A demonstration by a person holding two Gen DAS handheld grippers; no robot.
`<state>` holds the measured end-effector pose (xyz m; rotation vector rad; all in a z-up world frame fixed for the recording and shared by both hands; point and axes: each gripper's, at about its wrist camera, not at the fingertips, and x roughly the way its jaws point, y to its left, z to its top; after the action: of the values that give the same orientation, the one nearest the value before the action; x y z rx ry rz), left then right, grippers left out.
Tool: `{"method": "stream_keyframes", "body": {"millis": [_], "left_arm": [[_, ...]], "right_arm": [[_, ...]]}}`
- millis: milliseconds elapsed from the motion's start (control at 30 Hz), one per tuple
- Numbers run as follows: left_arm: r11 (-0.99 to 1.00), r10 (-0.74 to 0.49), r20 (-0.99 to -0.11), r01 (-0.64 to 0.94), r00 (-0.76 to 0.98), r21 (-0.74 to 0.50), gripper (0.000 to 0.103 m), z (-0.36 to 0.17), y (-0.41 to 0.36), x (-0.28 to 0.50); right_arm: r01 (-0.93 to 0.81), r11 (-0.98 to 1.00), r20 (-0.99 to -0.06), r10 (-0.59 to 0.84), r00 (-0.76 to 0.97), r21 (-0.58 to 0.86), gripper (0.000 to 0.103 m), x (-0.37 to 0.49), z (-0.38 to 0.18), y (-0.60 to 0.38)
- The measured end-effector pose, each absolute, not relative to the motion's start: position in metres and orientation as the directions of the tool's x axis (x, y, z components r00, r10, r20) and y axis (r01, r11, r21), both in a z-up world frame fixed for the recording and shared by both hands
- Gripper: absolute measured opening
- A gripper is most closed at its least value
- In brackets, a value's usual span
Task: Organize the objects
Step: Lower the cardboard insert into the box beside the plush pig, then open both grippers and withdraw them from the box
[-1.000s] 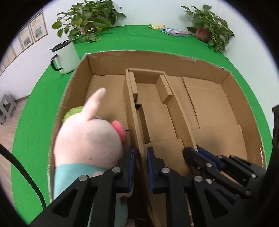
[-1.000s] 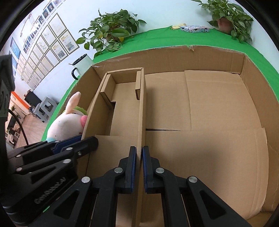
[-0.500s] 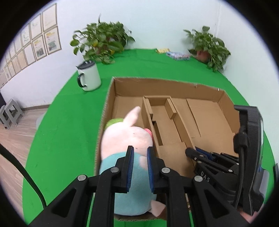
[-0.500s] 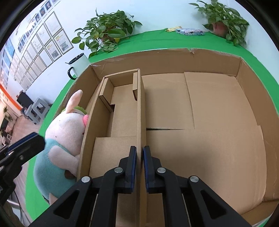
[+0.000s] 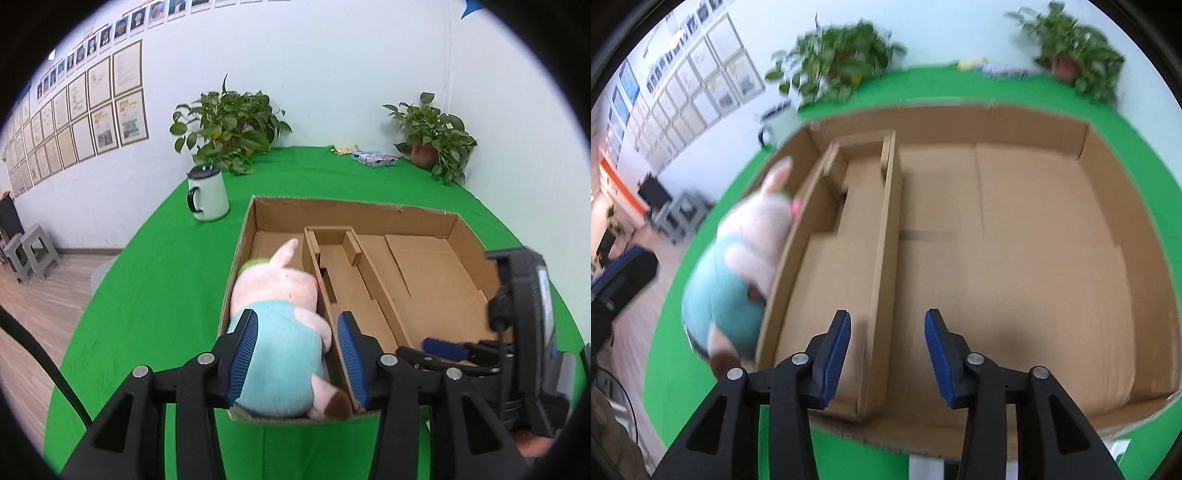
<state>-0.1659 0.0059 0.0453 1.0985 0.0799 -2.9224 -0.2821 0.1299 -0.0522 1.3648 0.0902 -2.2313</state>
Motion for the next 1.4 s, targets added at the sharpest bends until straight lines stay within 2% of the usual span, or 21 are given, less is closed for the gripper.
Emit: {"method": "stream_keyframes", "body": {"millis": [100, 500, 567, 600, 633, 733, 767, 833, 1000, 1400], "left_arm": [[-0.998, -0.005, -0.675, 0.048, -0.738, -0.046, 0.044, 0.039, 0.003, -0.160], [-0.996, -0.033, -0.675, 0.078, -0.737, -0.036, 0.044, 0.035, -0.005, -0.139], [-0.997, -0.043, -0.667, 0.079, -0.744, -0.024, 0.044, 0.035, -0.002, -0.137], [-0.997, -0.051, -0.660, 0.079, -0.750, -0.013, 0.045, 0.035, -0.001, -0.134], [-0.996, -0.068, -0.650, 0.084, -0.757, 0.006, 0.049, 0.036, 0.001, -0.132], [-0.994, -0.108, -0.590, 0.105, -0.800, 0.040, 0.064, 0.042, 0.006, -0.118], [-0.993, -0.111, -0.567, 0.110, -0.816, 0.035, 0.069, 0.044, 0.007, -0.112], [-0.993, -0.112, -0.524, 0.121, -0.844, 0.016, 0.078, 0.049, 0.011, -0.099], [-0.995, -0.088, -0.423, 0.097, -0.902, 0.000, 0.080, 0.052, 0.029, -0.067], [-0.998, -0.041, -0.450, 0.058, -0.892, -0.024, 0.080, 0.033, 0.048, -0.040]], "right_arm": [[0.459, -0.855, -0.848, -0.417, -0.327, 0.243, 0.009, -0.276, -0.054, 0.129], [0.461, -0.854, -0.849, -0.416, -0.326, 0.241, 0.014, -0.266, -0.050, 0.127], [0.463, -0.857, -0.833, -0.416, -0.364, 0.226, 0.033, -0.263, -0.043, 0.131], [0.462, -0.865, -0.819, -0.404, -0.409, 0.196, 0.056, -0.258, -0.036, 0.135], [0.465, -0.868, -0.800, -0.399, -0.449, 0.172, 0.074, -0.251, -0.029, 0.139], [0.487, -0.868, -0.718, -0.398, -0.571, 0.094, 0.100, -0.216, -0.007, 0.156], [0.486, -0.872, -0.693, -0.390, -0.606, 0.066, 0.103, -0.202, -0.002, 0.163], [0.481, -0.876, -0.659, -0.374, -0.653, 0.020, 0.102, -0.182, 0.004, 0.174], [0.452, -0.892, -0.604, -0.346, -0.718, -0.026, 0.102, -0.140, 0.013, 0.202], [0.411, -0.909, -0.601, -0.292, -0.744, -0.067, 0.102, -0.079, 0.001, 0.253]]}}
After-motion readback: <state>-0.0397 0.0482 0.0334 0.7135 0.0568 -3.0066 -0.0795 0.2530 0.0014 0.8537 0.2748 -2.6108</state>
